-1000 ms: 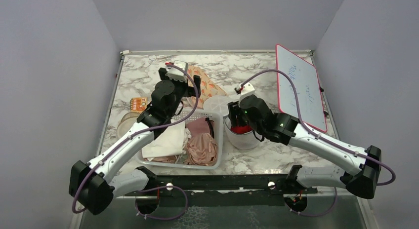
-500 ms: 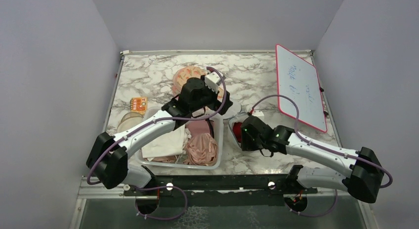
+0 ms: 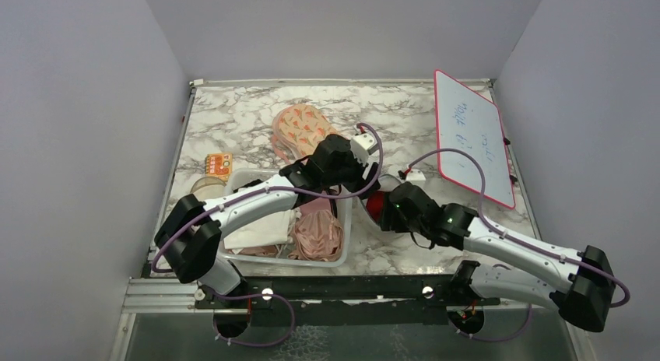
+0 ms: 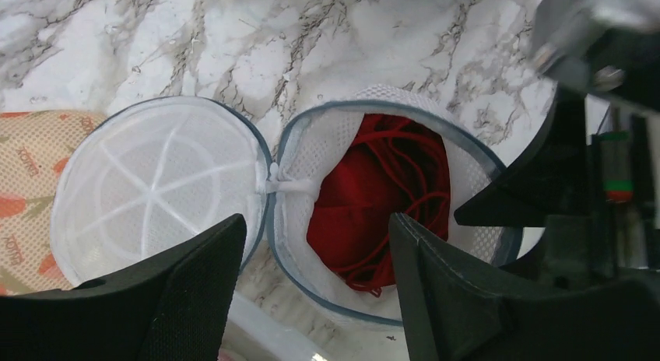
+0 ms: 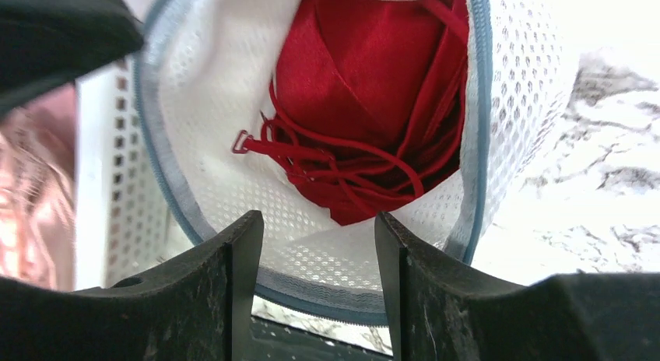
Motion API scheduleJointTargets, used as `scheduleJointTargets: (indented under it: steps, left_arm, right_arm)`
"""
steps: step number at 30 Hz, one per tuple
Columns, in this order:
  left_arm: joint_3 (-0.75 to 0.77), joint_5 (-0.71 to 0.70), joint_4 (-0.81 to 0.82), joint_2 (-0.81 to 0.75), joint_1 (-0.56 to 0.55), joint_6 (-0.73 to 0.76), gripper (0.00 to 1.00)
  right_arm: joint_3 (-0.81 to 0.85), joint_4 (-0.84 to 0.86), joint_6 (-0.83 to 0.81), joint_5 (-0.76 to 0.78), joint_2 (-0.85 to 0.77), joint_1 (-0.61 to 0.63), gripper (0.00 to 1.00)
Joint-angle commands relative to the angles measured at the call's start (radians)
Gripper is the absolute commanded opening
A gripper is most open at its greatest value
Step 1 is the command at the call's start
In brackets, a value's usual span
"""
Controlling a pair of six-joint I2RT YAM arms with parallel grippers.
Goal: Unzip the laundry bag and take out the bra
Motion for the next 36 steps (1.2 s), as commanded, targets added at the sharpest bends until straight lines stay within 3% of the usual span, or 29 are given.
scheduleJointTargets:
  steps: [1, 14, 19, 22, 27, 36]
  left_arm:
    - [0.025, -0.025, -0.026, 0.013, 0.0, -0.052, 0.59]
    - [0.021, -0.043, -0.03, 0.024, -0.008, -0.058, 0.52]
    - [0.025, -0.056, -0.05, 0.058, -0.048, -0.076, 0.71]
    - [0.019, -0.08, -0.058, 0.077, -0.077, -0.1, 0.76]
    - [-0.007, -0.13, -0.052, 0.085, -0.092, -0.164, 0.63]
    - [-0.006, -0.095, -0.032, 0.138, -0.092, -0.168, 0.39]
  right_arm:
    - [0.0, 0.099, -0.007, 0.136, -0.046, -0.004, 0.53]
    - [0.053, 0.174, -0.105, 0.141, 0.115, -0.077, 0.61]
    - [0.006, 0.195, -0.094, 0.104, 0.106, -0.08, 0.62]
    - [-0.027, 0.19, -0.076, 0.07, 0.077, -0.08, 0.62]
    - [-0.058, 0.155, -0.067, 0.067, 0.006, -0.08, 0.6]
    - [-0.118, 0.181, -0.066, 0.032, -0.017, -0.08, 0.59]
